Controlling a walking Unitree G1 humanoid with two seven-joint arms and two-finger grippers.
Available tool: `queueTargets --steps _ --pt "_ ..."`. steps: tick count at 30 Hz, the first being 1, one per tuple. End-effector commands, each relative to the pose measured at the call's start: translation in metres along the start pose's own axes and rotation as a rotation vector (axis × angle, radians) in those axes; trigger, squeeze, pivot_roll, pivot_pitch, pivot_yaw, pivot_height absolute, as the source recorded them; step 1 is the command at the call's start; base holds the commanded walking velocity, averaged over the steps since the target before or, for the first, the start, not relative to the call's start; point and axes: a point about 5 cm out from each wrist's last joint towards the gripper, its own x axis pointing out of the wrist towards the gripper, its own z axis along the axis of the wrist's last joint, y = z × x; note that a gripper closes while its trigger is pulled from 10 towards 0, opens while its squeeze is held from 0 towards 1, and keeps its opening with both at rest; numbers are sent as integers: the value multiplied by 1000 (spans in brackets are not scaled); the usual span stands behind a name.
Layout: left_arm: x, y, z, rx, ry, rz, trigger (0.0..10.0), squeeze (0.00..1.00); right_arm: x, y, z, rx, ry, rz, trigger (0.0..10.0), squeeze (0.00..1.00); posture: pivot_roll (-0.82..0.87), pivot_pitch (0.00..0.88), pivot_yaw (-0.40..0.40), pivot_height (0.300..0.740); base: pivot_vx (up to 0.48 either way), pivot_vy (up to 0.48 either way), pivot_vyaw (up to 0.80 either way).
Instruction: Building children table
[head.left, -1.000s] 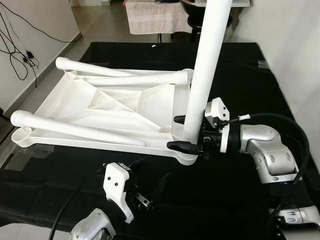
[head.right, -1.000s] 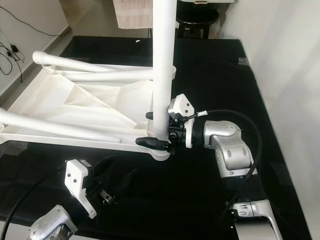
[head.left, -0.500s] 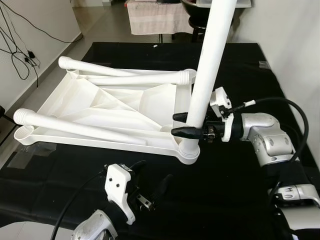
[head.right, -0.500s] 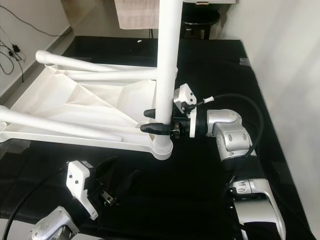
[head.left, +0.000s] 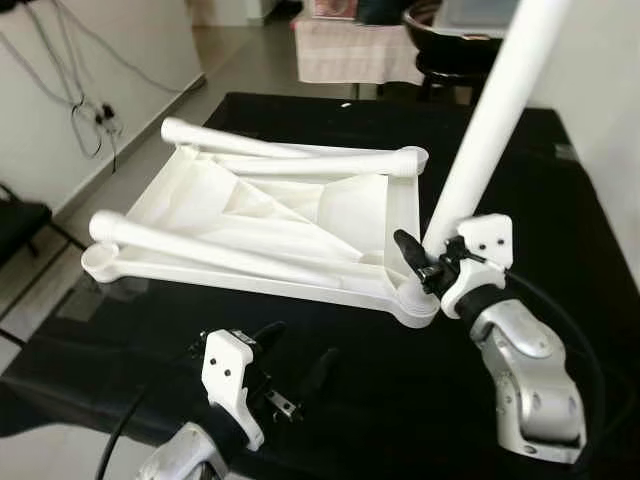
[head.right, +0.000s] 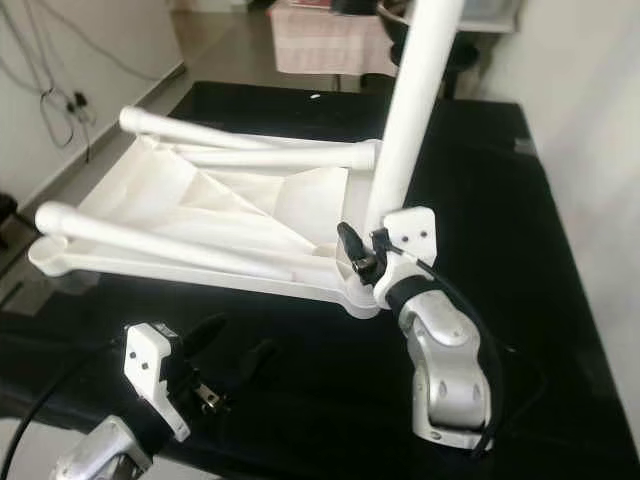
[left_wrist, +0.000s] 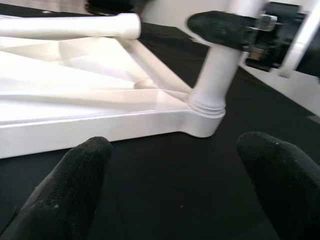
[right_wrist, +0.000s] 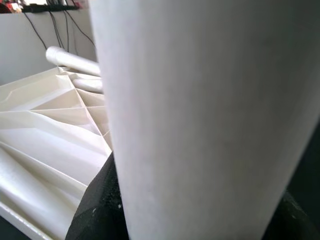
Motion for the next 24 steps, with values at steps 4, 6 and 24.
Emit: queueTargets --steps 4,6,24 --pt "-2 3 -6 -5 32 4 10000 0 1 -3 -36 24 215 -29 1843 0 63 142 20 740 0 0 0" --pt "-2 3 -6 0 30 12 10000 0 6 7 -34 23 207 50 10000 0 65 139 18 740 0 0 0" --pt "2 1 -10 -8 28 5 10000 0 59 13 26 8 -80 716 10000 0 86 109 10 740 0 0 0"
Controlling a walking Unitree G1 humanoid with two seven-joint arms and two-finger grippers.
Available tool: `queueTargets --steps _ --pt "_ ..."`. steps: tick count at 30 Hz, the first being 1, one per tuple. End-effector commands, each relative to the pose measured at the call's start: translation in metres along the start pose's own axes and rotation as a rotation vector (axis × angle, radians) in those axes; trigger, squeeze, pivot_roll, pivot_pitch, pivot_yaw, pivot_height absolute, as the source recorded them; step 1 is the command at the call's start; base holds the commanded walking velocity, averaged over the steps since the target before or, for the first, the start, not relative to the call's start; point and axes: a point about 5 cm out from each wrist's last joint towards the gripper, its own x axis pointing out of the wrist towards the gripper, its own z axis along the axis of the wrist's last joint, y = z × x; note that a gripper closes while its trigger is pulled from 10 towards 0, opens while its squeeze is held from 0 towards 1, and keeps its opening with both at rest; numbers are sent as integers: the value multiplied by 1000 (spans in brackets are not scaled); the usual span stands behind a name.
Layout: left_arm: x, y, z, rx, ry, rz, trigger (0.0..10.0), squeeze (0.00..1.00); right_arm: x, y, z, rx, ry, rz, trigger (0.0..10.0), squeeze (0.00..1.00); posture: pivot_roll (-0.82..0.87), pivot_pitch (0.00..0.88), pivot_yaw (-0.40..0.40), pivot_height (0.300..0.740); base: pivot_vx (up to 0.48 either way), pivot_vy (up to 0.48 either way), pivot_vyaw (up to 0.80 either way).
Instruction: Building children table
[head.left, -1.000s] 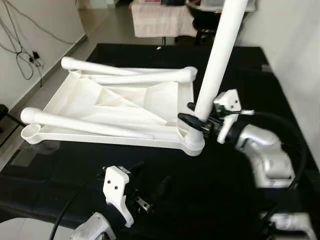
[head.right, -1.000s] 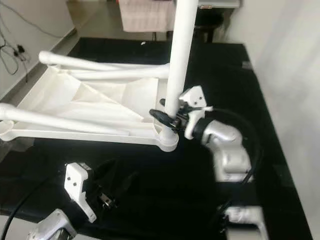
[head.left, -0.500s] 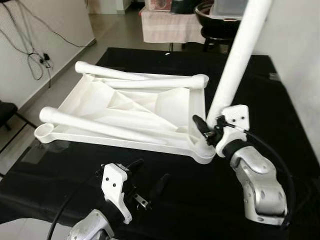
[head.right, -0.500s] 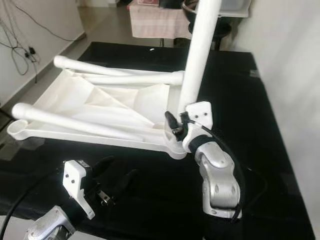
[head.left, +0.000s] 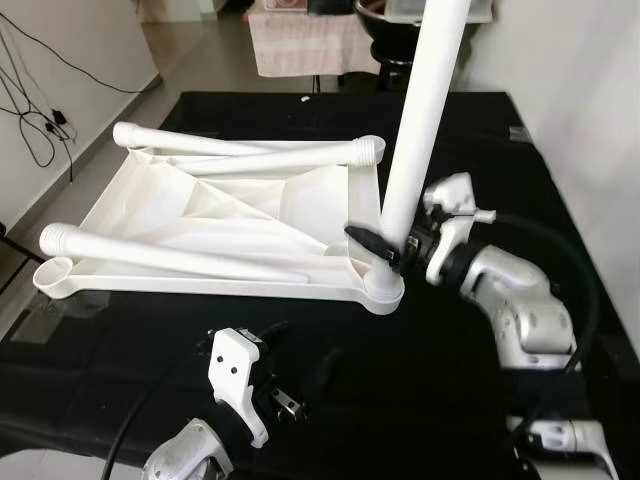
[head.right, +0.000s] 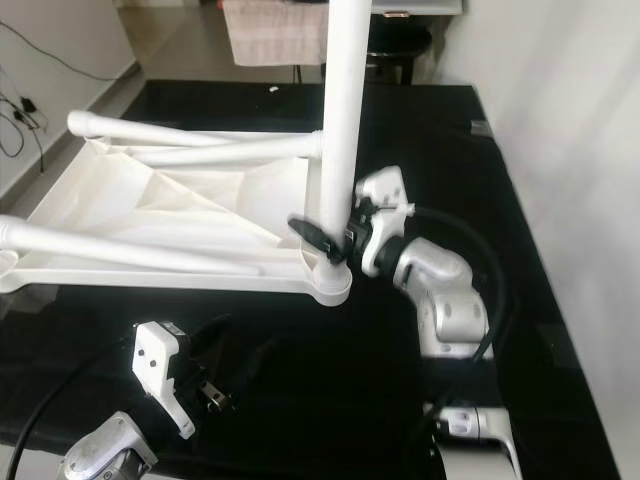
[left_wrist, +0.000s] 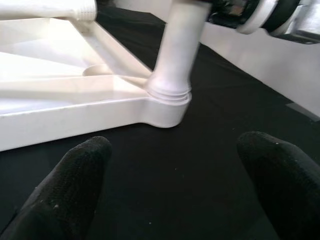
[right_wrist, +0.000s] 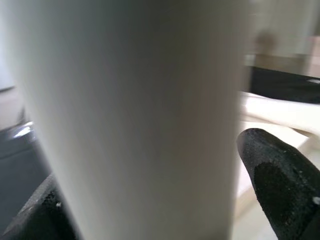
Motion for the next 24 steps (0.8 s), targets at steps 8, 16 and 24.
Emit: queueTargets --steps 8,16,24 --pt "-1 1 -5 3 18 14 10000 0 12 6 1 -25 39 286 10000 0 95 108 8 740 0 0 0" --pt "-1 0 -5 3 17 15 10000 0 9 11 -4 -10 52 367 0 0 99 111 7 740 0 0 0" --pt "0 0 -4 -1 12 10 10000 0 -9 -1 -10 -6 15 305 0 0 78 119 18 740 0 0 0"
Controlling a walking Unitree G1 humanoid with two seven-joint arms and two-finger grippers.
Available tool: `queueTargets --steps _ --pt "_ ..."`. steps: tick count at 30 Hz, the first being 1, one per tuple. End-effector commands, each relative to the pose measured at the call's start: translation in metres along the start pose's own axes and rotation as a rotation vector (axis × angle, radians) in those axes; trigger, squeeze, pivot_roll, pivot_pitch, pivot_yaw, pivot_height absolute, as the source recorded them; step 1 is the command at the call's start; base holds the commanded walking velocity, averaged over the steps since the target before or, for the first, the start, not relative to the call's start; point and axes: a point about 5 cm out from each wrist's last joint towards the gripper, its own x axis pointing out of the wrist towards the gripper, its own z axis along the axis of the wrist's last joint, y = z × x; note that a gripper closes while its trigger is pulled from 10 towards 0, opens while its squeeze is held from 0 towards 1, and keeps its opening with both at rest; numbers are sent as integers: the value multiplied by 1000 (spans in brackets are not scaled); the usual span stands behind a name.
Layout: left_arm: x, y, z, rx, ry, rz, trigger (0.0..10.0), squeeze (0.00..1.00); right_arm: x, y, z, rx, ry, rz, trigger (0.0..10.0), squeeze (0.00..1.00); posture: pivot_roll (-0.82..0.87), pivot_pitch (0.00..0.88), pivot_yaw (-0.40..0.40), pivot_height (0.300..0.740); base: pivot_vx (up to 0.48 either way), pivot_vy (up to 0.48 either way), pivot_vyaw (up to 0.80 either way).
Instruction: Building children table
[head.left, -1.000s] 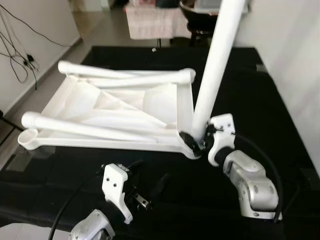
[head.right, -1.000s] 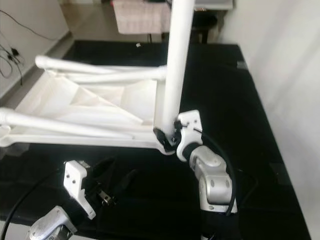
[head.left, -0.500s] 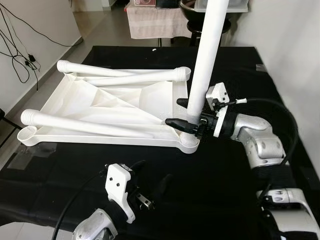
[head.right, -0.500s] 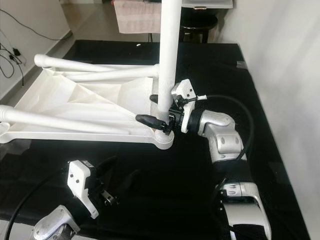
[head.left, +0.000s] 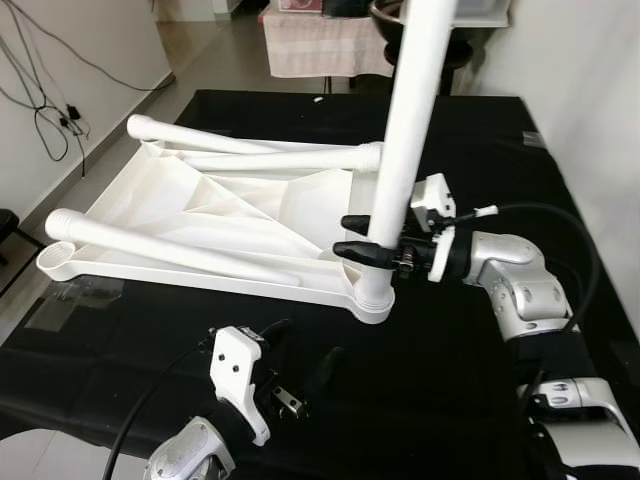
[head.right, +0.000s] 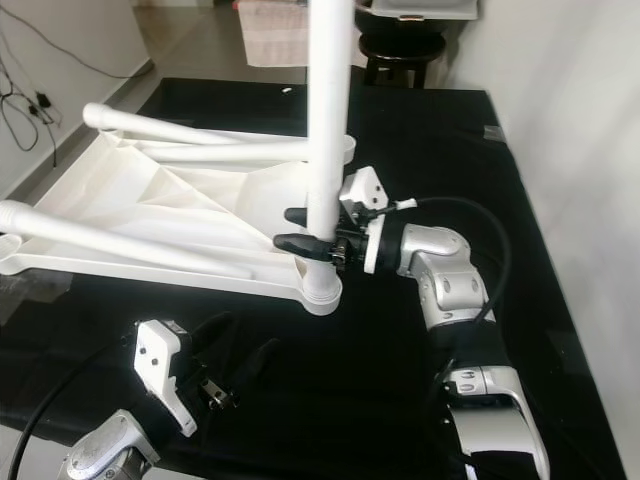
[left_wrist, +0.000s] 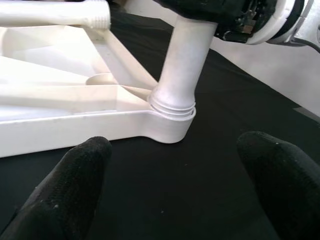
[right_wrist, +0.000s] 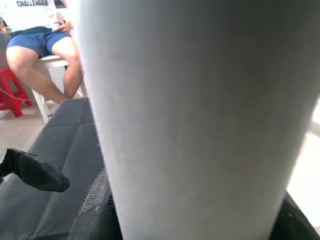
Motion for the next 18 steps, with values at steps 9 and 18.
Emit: queueTargets --steps 9,18 --pt "-1 5 -4 -3 18 4 10000 0 -8 15 -17 134 -42 -424 0 0 58 122 20 740 0 0 0" --pt "0 7 -4 -2 20 -1 10000 0 -3 60 -63 117 207 -896 0 0 53 117 18 740 0 0 0"
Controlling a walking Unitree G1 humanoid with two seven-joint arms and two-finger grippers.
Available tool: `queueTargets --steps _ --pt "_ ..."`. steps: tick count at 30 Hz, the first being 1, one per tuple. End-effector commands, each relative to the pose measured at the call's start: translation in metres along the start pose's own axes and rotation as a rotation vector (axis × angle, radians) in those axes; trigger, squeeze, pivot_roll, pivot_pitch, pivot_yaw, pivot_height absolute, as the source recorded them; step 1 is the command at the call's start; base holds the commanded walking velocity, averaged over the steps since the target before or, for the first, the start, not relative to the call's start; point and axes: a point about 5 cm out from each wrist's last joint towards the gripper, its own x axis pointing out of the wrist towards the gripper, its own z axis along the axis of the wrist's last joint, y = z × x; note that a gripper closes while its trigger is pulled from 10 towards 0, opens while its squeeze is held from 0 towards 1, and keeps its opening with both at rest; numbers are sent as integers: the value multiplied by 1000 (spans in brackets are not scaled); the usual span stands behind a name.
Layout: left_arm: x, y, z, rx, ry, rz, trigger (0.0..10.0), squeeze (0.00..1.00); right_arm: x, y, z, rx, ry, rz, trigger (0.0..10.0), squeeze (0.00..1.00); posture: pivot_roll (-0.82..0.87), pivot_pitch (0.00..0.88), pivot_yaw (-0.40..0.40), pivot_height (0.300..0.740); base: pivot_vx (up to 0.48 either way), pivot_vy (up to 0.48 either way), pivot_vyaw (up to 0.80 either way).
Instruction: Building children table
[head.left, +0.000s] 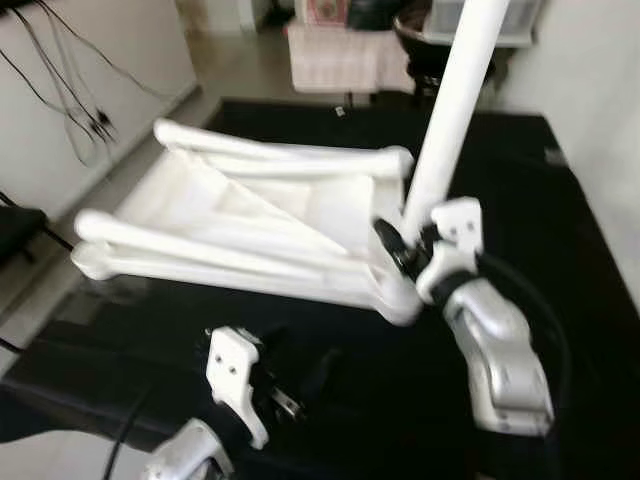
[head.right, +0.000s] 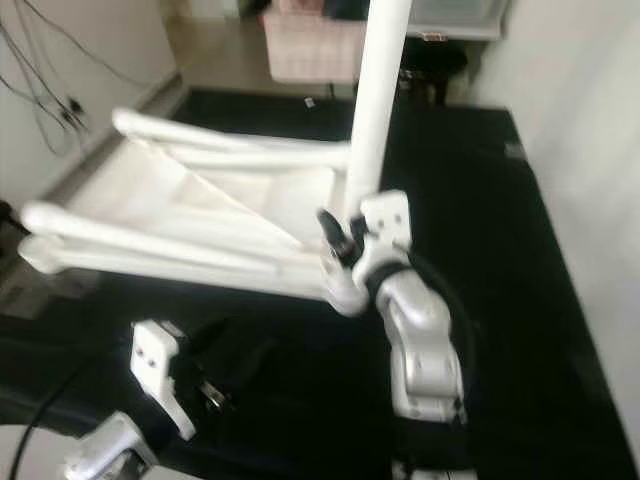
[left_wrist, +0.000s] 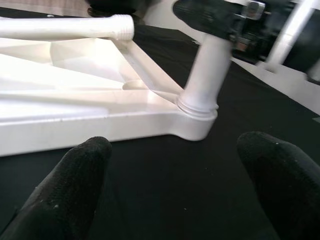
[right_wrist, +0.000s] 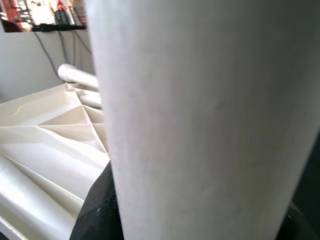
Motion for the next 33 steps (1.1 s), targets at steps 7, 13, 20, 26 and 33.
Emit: queueTargets --steps 7,13,20,26,33 --pt "0 2 -3 -7 9 -1 10000 0 -6 12 -33 14 212 65 0 0 51 114 11 740 0 0 0" --pt "1 3 -4 -5 8 2 10000 0 5 26 -17 51 175 187 10000 1000 53 105 6 740 0 0 0" --pt "1 3 -5 -3 8 2 10000 0 22 27 12 66 39 454 10000 1000 62 100 1 740 0 0 0" --pt "2 3 -5 0 6 5 10000 0 27 17 37 -5 -39 783 10000 220 74 95 -4 740 0 0 0" --pt "2 1 -7 1 8 6 10000 0 35 13 37 -81 10 1064 10000 0 91 87 -4 740 0 0 0"
